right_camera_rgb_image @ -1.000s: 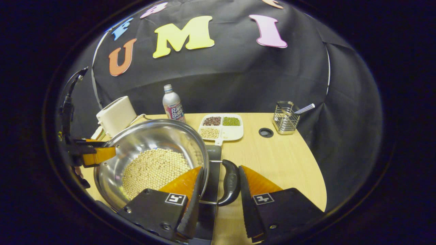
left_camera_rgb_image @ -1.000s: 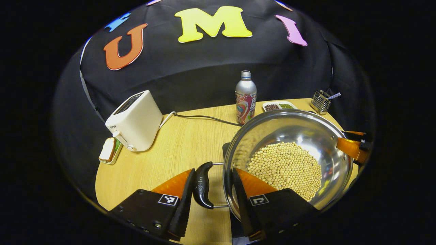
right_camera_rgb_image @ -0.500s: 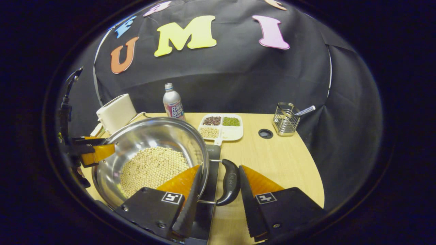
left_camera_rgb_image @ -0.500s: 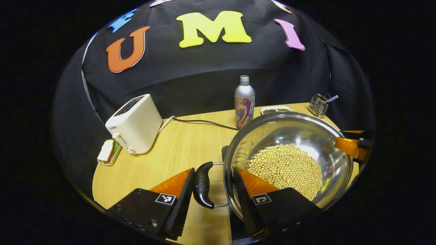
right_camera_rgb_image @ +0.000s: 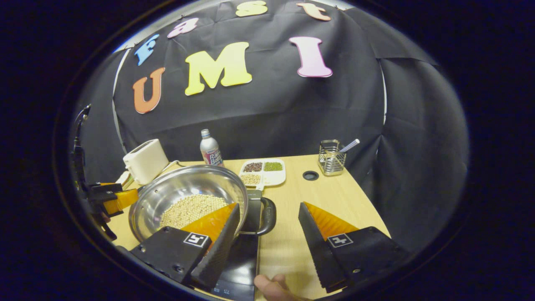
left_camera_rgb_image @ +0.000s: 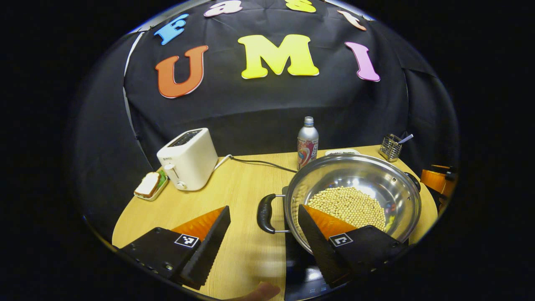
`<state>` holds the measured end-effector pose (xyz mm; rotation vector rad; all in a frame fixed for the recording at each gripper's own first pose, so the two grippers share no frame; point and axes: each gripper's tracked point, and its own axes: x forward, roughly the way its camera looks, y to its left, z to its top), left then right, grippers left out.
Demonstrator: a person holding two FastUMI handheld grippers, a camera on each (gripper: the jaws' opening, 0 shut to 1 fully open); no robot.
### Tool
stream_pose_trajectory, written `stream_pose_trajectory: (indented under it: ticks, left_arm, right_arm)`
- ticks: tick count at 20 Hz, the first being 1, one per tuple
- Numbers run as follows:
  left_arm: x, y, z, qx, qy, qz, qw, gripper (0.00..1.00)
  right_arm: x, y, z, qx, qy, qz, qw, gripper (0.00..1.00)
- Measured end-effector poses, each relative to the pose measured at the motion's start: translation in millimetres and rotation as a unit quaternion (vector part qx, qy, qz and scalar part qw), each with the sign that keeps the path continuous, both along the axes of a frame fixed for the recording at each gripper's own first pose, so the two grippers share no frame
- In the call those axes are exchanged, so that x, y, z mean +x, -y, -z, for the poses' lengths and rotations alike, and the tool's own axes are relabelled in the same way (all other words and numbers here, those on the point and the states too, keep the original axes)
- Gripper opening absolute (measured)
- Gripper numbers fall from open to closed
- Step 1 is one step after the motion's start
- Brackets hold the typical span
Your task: First push the handle of the pot to place it horizontally, then grasp the pot with both hands and set it on the induction cooktop.
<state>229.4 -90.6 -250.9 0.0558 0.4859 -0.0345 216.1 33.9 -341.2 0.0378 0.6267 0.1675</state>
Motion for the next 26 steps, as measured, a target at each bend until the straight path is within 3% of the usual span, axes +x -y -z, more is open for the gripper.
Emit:
stream_pose_trajectory:
  ticks: [14, 21, 26]
  left_arm:
    - [-137, -30, -70, -0.060, 0.107, -0.030, 0.992, 0.96]
    - [-206, -27, -142, -0.048, 0.174, -0.015, 0.983, 0.96]
    - [-249, -26, -183, -0.052, 0.216, -0.007, 0.975, 0.96]
  right_arm:
    - [-122, 4, -86, -0.014, 0.096, -0.001, 0.995, 0.90]
    - [-198, 33, -165, -0.003, 0.171, 0.033, 0.985, 0.92]
    - [-228, 52, -223, 0.005, 0.230, 0.064, 0.971, 0.90]
